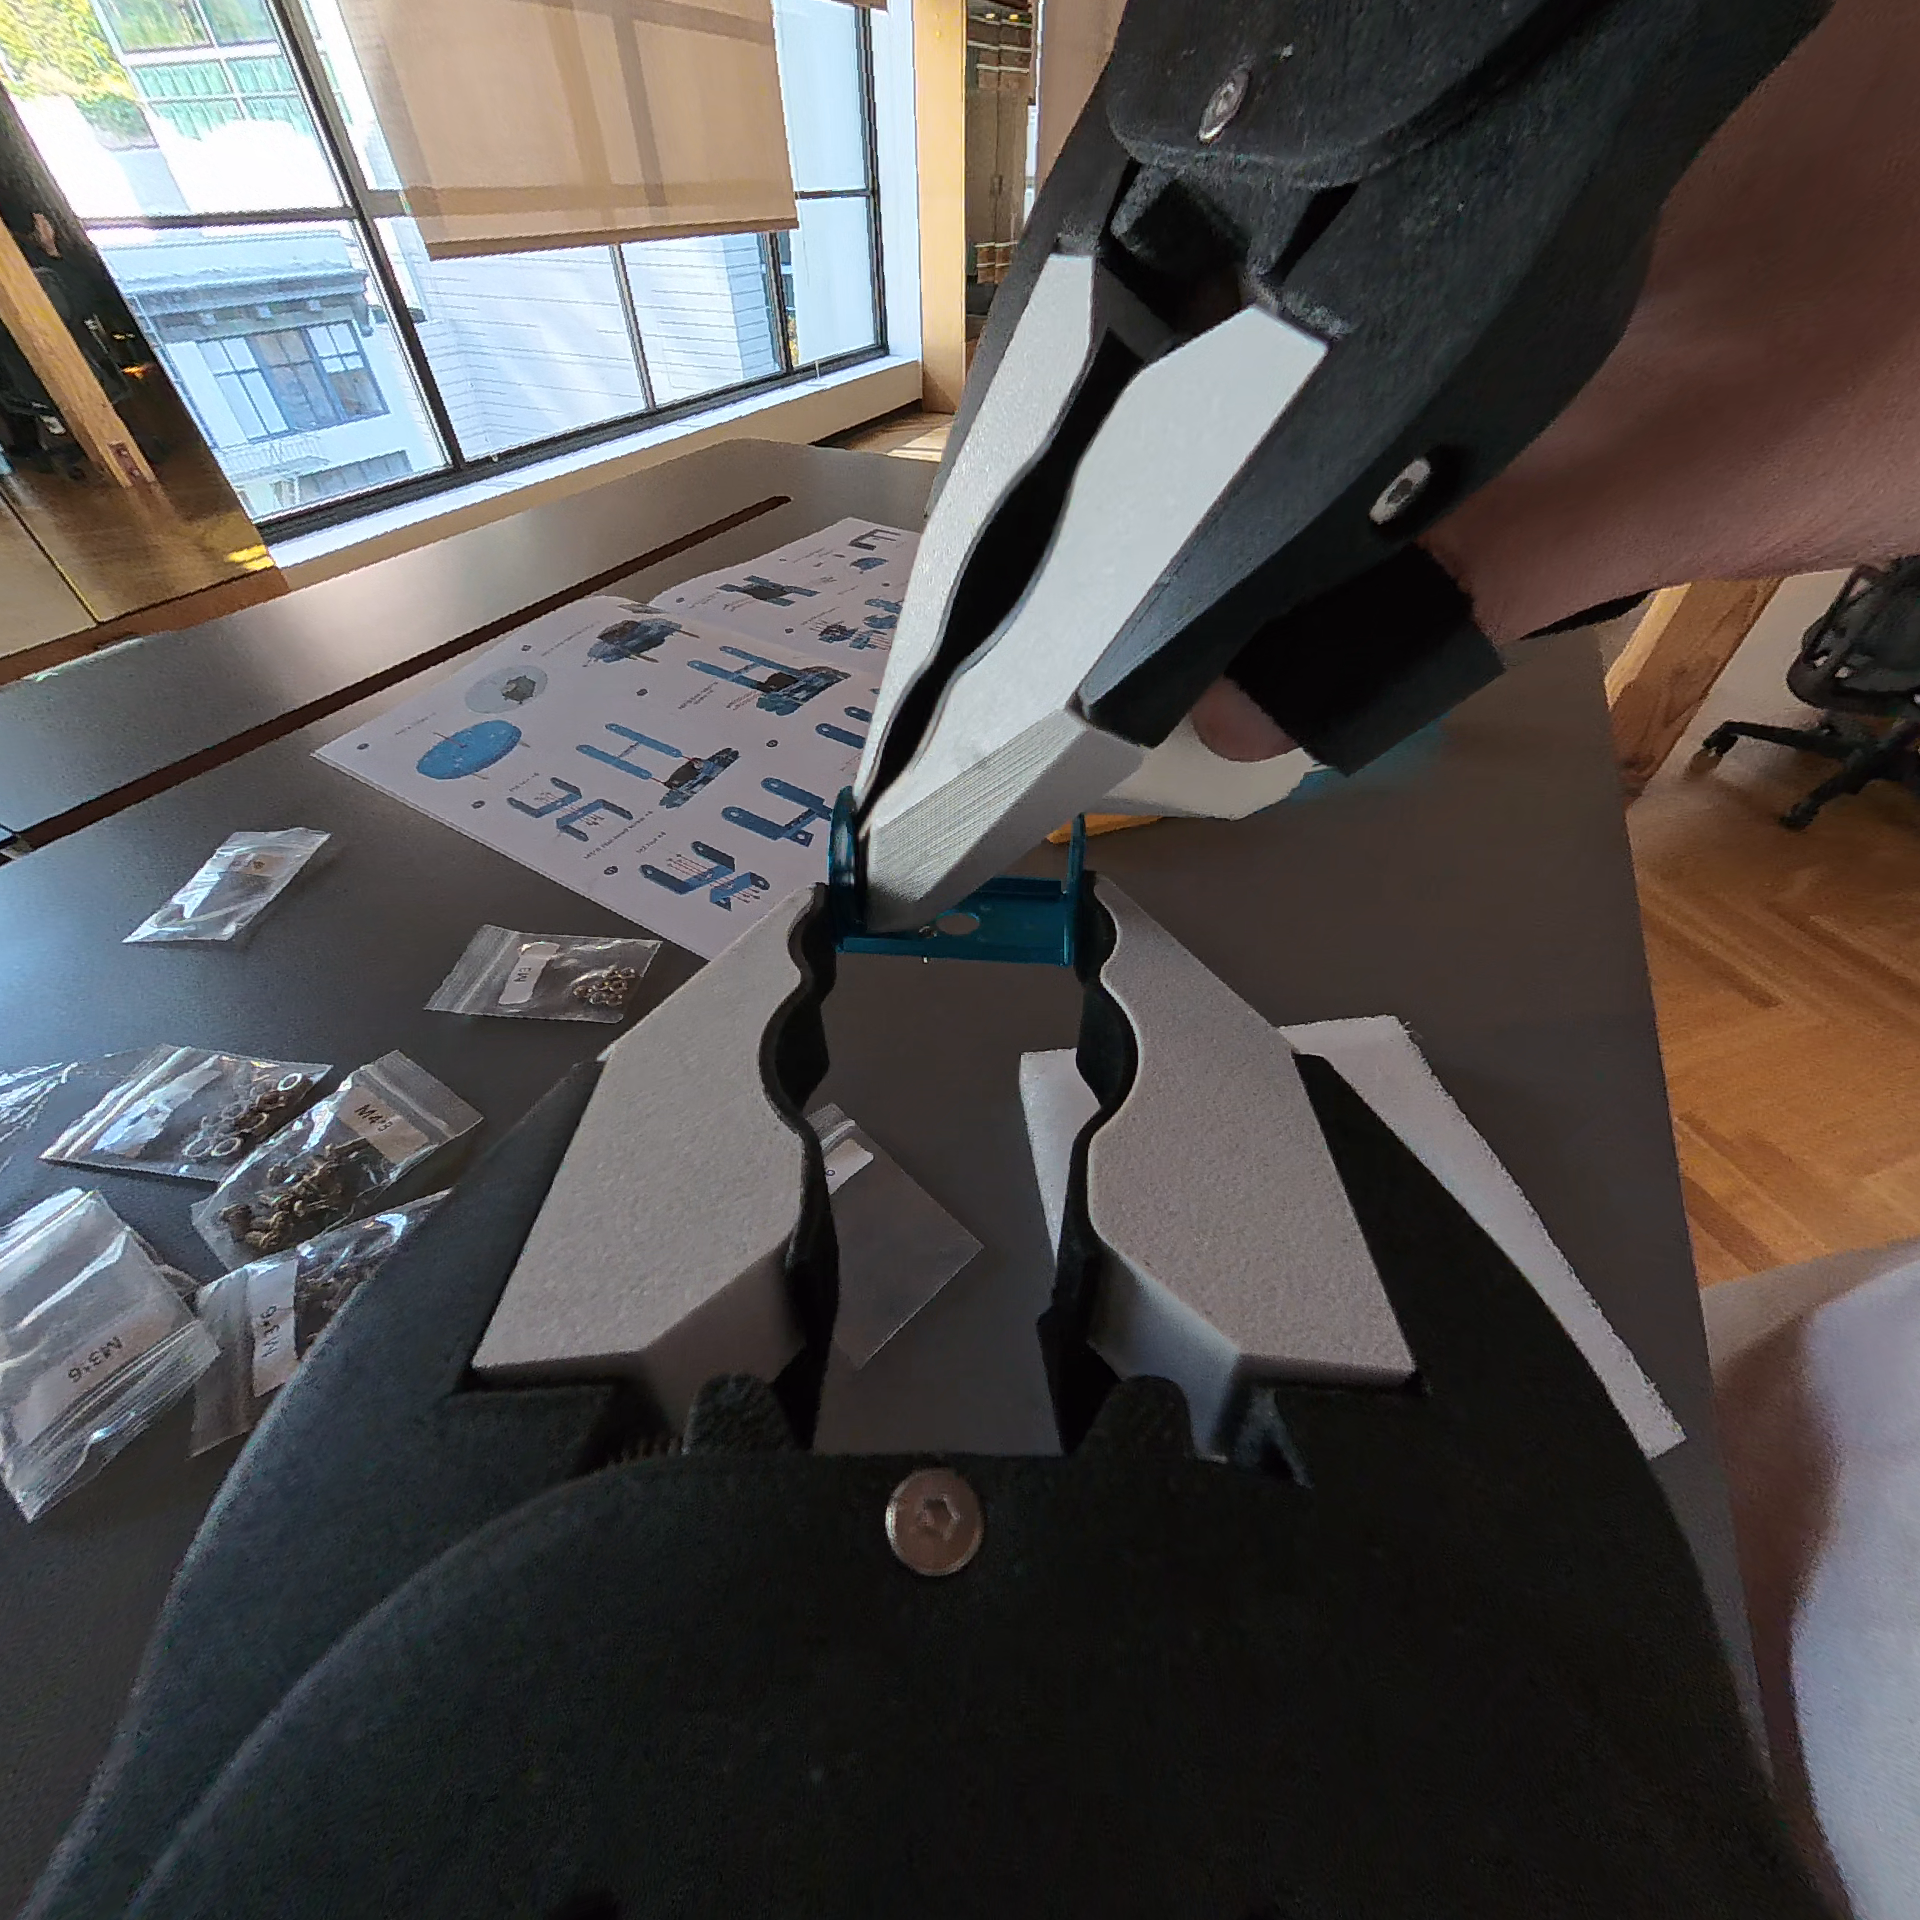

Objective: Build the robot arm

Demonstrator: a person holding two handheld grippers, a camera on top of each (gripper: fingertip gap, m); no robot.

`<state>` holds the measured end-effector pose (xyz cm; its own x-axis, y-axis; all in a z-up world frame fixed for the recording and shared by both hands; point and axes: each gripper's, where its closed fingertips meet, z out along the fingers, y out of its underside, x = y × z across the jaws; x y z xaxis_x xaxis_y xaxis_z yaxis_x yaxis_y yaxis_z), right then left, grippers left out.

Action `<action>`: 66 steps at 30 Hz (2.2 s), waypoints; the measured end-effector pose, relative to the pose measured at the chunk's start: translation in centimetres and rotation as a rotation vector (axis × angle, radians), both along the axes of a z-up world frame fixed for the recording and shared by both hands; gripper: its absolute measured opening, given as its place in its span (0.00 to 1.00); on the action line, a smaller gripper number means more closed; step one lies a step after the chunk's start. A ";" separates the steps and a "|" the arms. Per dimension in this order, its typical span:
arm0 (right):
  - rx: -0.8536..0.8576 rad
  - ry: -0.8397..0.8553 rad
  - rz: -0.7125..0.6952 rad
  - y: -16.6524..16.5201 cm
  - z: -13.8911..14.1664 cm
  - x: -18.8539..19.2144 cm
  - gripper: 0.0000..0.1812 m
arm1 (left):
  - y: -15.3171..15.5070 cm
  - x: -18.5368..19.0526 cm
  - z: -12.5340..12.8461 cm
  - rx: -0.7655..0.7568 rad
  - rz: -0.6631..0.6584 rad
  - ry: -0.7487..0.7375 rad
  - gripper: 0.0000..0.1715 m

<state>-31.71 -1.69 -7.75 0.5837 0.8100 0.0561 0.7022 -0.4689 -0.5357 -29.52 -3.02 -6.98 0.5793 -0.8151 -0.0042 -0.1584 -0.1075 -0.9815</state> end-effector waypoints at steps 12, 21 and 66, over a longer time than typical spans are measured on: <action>-0.016 0.123 0.041 -0.4 1.5 0.9 0.00 | 0.4 -0.7 0.5 -0.006 -0.006 -0.035 0.26; -0.101 0.338 0.130 -0.6 2.7 0.7 0.00 | 0.0 -0.4 1.0 -0.018 -0.061 -0.091 0.26; -0.069 0.018 0.462 -1.4 0.1 0.9 0.03 | -0.9 0.3 0.4 0.003 -0.133 -0.039 0.26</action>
